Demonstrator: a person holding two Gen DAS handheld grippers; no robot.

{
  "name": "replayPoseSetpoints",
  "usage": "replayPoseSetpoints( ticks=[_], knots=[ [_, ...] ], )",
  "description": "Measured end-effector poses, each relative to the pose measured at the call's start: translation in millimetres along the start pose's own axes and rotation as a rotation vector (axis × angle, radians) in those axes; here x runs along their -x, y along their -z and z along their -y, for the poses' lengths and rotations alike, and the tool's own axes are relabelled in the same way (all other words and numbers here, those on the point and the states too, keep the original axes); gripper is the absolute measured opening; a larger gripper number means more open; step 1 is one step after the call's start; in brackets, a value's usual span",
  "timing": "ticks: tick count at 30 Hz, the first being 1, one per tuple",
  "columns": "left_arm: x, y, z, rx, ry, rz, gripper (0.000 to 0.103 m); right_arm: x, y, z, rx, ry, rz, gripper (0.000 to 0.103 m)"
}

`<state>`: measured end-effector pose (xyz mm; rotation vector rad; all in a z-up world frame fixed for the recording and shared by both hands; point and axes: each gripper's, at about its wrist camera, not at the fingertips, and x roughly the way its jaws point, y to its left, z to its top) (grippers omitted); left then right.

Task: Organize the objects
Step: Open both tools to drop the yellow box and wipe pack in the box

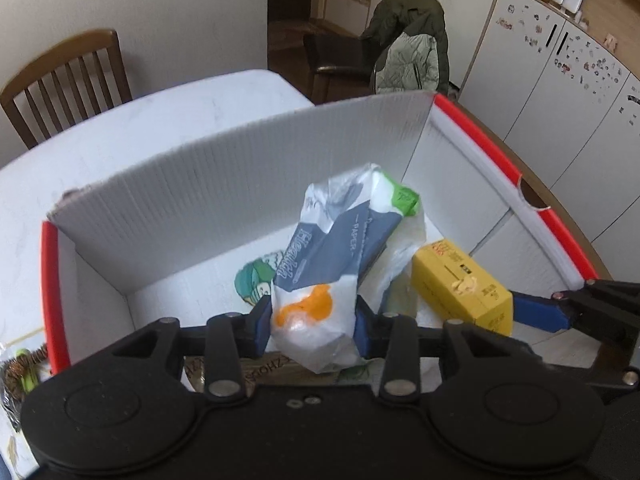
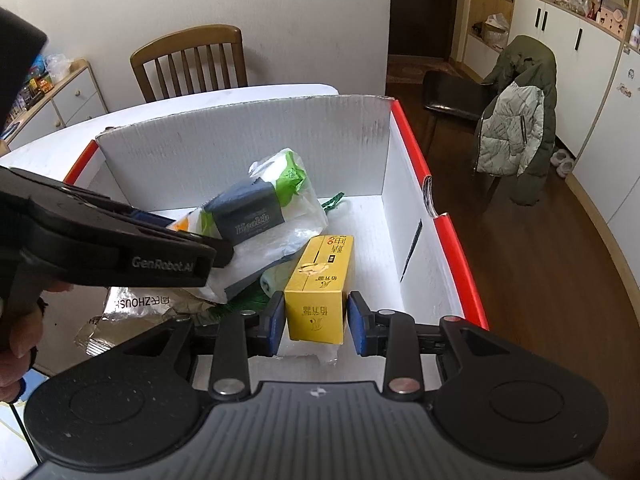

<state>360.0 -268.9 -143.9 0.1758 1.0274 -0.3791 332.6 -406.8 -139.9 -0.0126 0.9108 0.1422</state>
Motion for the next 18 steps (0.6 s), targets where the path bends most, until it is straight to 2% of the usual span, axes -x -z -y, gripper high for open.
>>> replayPoseSetpoints(
  ticks=[2,4,8,18],
  knots=[
    [0.6,0.6,-0.3,-0.003,0.000,-0.001,0.039,1.5,0.4,0.1,0.001,-0.002,0.000,0.037],
    [0.7,1.1,-0.5,-0.010,-0.002,-0.003,0.041,5.1,1.6,-0.1,0.005,-0.001,0.015,0.051],
    [3.3,3.8,-3.1,0.003,-0.001,-0.004,0.056,9.5,2.8,0.0,0.005,-0.007,0.017,0.052],
    [26.7,6.4,-1.9,0.015,-0.002,0.035,0.072,29.2,4.2,3.7,-0.020,-0.024,0.049,0.052]
  ],
)
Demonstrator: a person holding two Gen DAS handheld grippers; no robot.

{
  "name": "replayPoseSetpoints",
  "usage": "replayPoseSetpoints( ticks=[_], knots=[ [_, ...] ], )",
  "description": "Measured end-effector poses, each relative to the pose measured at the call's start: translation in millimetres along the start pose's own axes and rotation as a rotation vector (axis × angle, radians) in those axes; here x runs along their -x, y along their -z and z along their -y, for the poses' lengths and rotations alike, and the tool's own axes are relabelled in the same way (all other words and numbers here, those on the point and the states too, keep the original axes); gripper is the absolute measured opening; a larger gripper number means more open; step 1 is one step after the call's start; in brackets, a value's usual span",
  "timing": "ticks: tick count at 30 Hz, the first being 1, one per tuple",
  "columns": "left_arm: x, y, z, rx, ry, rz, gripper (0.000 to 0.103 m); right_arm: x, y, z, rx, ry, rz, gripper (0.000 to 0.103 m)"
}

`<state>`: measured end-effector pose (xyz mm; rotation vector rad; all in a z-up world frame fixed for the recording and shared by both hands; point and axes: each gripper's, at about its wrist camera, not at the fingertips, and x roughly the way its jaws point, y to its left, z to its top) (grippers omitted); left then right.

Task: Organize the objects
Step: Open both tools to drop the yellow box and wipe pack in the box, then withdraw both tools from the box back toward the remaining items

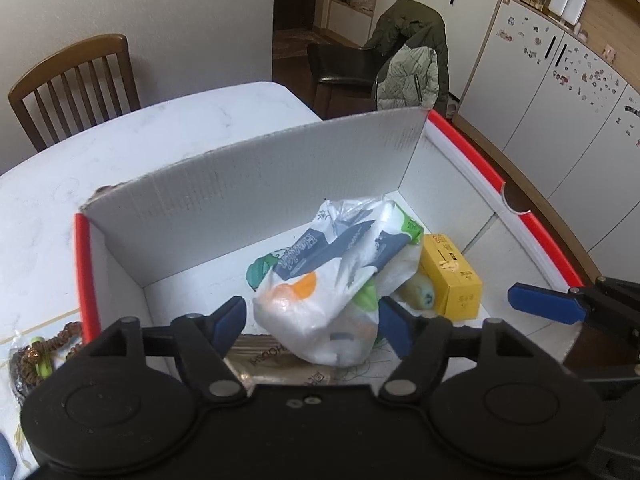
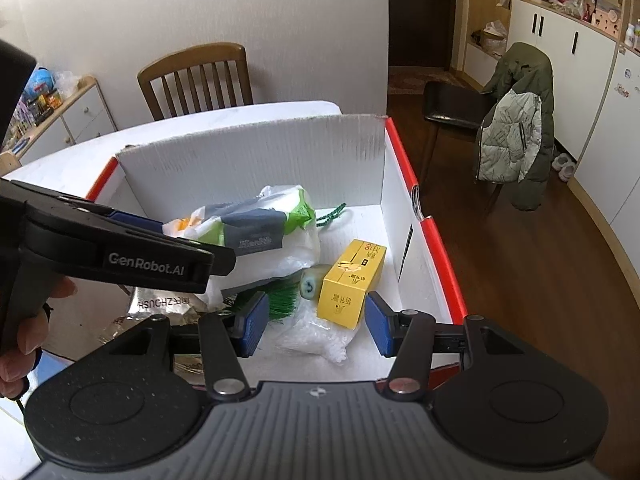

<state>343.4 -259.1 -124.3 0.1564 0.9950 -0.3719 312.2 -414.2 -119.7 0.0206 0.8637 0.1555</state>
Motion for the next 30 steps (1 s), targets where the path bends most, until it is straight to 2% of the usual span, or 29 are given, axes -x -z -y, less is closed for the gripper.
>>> replayPoseSetpoints(
  ticks=[8,16,24,30],
  knots=[
    [28.3,5.1,-2.8,0.000,-0.009,0.054,0.076,20.8,-2.4,-6.1,-0.002,-0.019,0.032,0.054],
    [63.4,7.9,-15.8,0.042,-0.006,0.116,0.078,46.4,-8.4,-22.1,0.006,-0.036,0.093,0.058],
    [98.5,20.3,-29.3,0.044,0.031,0.177,0.080,68.8,-10.3,-50.9,0.018,-0.047,0.123,0.063],
    [126.1,38.8,-51.6,0.038,0.044,0.222,0.086,80.9,-8.0,-79.7,0.003,-0.048,0.133,0.066]
  ],
)
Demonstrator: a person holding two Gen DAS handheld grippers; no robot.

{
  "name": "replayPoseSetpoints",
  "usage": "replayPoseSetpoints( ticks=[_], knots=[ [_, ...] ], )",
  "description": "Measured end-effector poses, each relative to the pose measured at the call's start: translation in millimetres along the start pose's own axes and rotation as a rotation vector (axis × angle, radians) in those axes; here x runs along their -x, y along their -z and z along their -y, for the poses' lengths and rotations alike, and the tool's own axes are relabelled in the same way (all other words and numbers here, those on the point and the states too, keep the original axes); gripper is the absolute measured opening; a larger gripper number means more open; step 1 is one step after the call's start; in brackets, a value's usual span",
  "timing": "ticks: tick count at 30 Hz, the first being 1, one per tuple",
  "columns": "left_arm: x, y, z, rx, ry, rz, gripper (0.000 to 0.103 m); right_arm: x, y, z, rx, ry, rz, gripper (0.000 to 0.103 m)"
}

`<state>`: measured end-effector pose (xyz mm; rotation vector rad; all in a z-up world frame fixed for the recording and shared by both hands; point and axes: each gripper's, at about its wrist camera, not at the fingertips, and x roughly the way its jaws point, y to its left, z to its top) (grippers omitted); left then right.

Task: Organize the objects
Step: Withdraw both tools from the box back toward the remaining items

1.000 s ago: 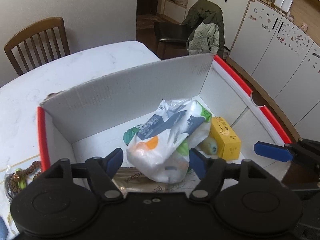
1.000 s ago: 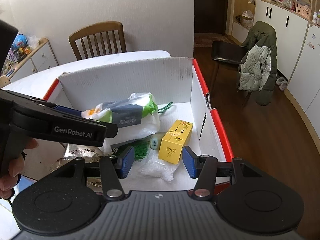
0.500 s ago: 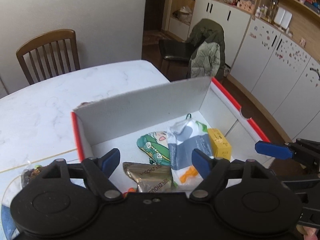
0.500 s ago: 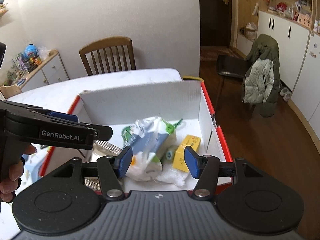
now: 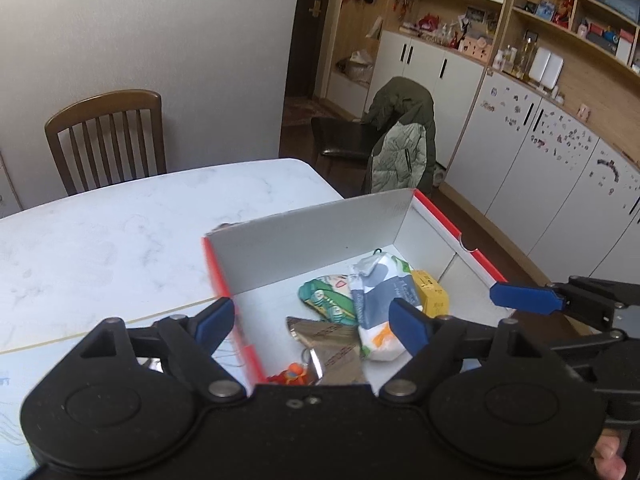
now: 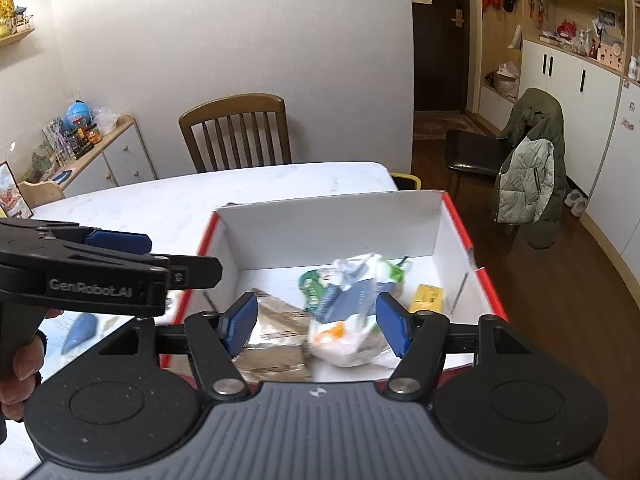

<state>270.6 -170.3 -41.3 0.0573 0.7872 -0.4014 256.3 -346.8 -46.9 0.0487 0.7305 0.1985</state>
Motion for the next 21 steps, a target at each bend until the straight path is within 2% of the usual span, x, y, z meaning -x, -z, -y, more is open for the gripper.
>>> replayPoseSetpoints(
  ticks=[10,14,21],
  knots=[
    [47.7,18.9,-56.2,0.017,0.001,0.037,0.098,13.1,9.2,-55.4,0.000,0.005,0.011,0.080],
    [59.6,26.4,-73.4,0.013,0.000,0.039,0.102,15.0,12.5,-75.6,-0.011,0.013,0.008,0.080],
    [71.7,43.9,-107.4,0.029,0.015,0.015,0.102,13.0,20.7,-110.0,-0.047,0.014,-0.001,0.081]
  ],
)
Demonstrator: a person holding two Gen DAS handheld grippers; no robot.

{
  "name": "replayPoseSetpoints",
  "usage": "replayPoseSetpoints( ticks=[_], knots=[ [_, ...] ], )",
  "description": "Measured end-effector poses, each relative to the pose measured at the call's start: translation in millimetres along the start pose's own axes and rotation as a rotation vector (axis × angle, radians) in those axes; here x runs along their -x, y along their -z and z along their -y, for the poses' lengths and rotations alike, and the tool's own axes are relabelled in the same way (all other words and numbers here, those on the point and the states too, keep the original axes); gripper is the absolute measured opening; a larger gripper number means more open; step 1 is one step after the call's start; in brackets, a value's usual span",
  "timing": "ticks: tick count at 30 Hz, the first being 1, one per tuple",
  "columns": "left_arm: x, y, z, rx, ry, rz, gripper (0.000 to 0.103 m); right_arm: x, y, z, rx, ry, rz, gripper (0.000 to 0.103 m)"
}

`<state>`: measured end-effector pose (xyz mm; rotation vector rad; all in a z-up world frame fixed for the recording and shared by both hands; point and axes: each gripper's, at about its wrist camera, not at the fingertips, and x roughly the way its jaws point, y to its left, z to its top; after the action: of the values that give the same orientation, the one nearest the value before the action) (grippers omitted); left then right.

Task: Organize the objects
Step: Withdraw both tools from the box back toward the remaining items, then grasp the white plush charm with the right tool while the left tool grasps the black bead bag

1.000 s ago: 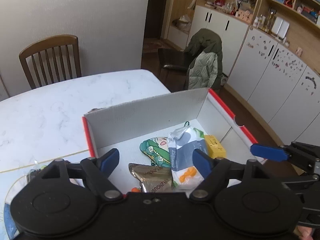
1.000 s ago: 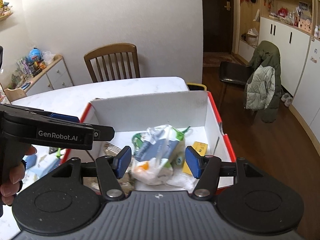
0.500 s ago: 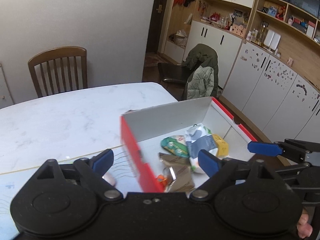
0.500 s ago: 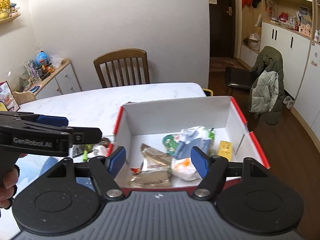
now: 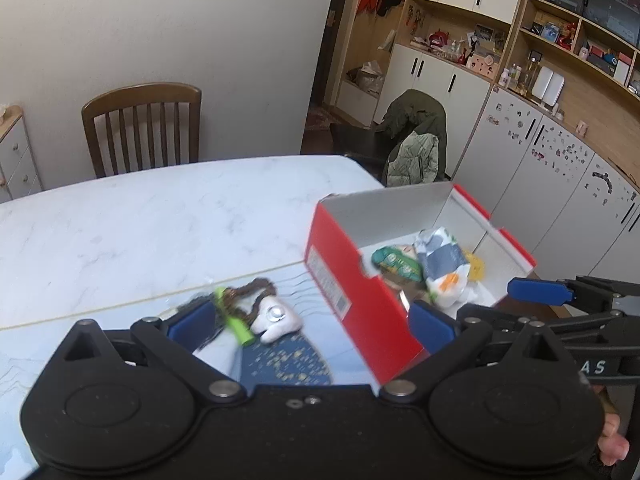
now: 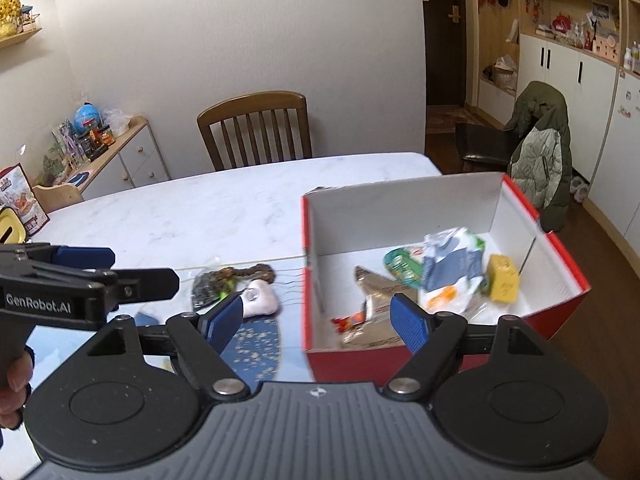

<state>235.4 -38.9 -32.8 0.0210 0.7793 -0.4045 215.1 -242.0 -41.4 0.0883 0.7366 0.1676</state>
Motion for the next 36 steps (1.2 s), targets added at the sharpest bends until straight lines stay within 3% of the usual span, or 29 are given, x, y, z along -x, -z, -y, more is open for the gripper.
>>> replayPoseSetpoints(
  ticks=[9,13,27,36],
  knots=[
    [4.3,23.1,-36.5,-0.044,-0.033,0.026,0.103,-8.3,8.9,-37.7,-0.023,0.016,-0.024,0.081],
    [-1.2,30.1,-59.3,-0.019,-0.037,0.022,0.103,-19.1,13.0,-54.1,-0.016,0.024,-0.042,0.081],
    [-62.1,52.3,-122.3,0.064,-0.041,-0.040,0.103,-86.4,2.5,-99.5,0.024,0.039,-0.113,0.081],
    [-95.9,50.9,-129.8,-0.033,-0.055,-0.032,0.103,-138.0,10.1,-104.7,-0.047,0.139,-0.146,0.080]
  ],
)
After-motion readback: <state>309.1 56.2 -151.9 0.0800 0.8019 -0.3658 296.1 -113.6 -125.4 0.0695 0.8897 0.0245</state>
